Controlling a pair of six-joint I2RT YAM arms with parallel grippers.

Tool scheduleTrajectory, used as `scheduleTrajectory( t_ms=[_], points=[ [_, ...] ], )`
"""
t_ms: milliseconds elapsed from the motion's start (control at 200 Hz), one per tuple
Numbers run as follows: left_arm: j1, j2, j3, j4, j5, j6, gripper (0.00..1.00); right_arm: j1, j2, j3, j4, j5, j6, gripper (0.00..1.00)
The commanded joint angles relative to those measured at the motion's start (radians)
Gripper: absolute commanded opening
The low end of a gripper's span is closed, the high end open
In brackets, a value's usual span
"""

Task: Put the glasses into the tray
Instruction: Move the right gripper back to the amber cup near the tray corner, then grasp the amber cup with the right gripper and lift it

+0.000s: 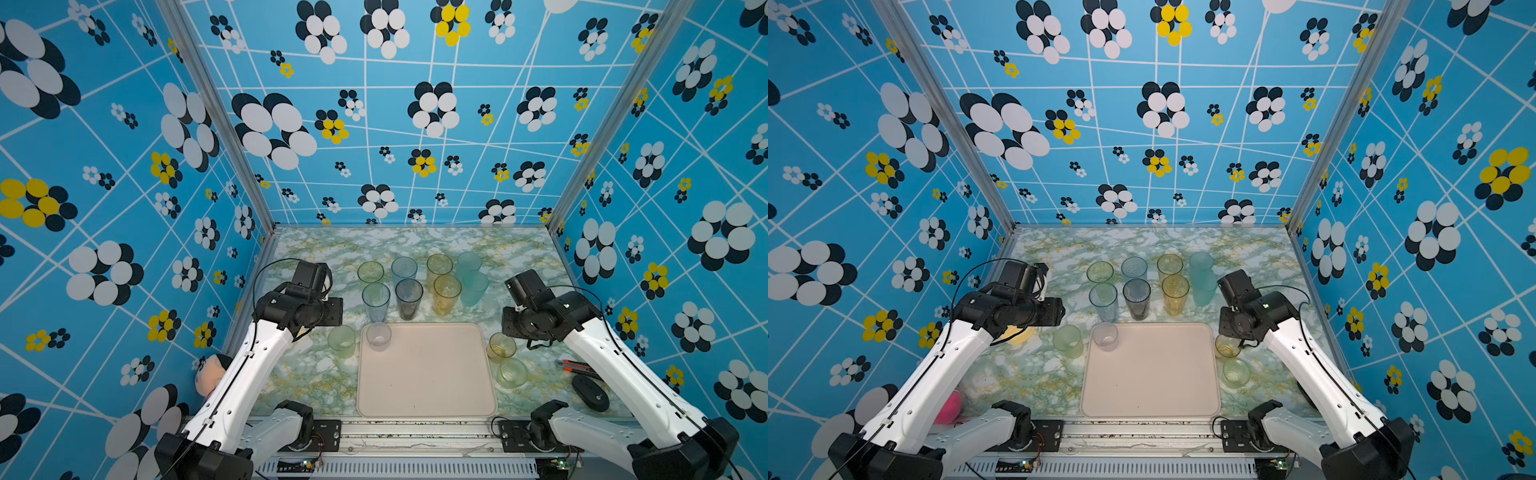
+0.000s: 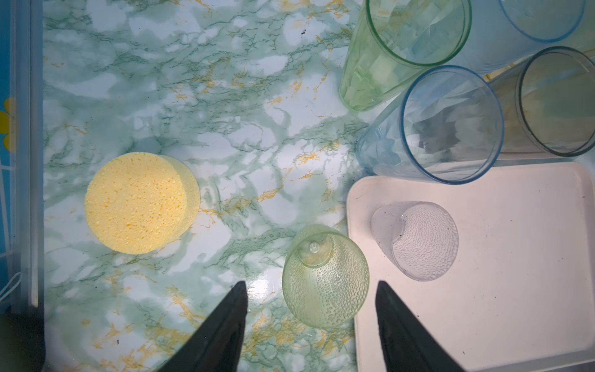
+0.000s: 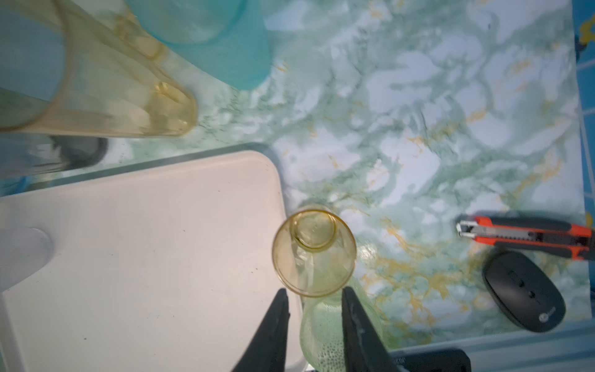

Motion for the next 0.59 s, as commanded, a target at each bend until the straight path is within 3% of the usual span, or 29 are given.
scheduleTrajectory(
  t_ms=[0,275,590],
  points=[
    [-0.007,0.035,0.045,0.004,-0.008,0.001,0.65,-0.047,-0.007,-0.050,-0.023,-0.093,0.012,0.30],
    [-0.008,0.073,0.095,0.006,-0.004,0.008,0.65,-0.124,0.024,-0.160,0.066,-0.158,0.005,0.26],
    [-0.007,0.078,0.090,0.003,-0.013,0.014,0.65,-0.183,0.081,-0.172,0.102,-0.160,-0.029,0.26]
  ],
)
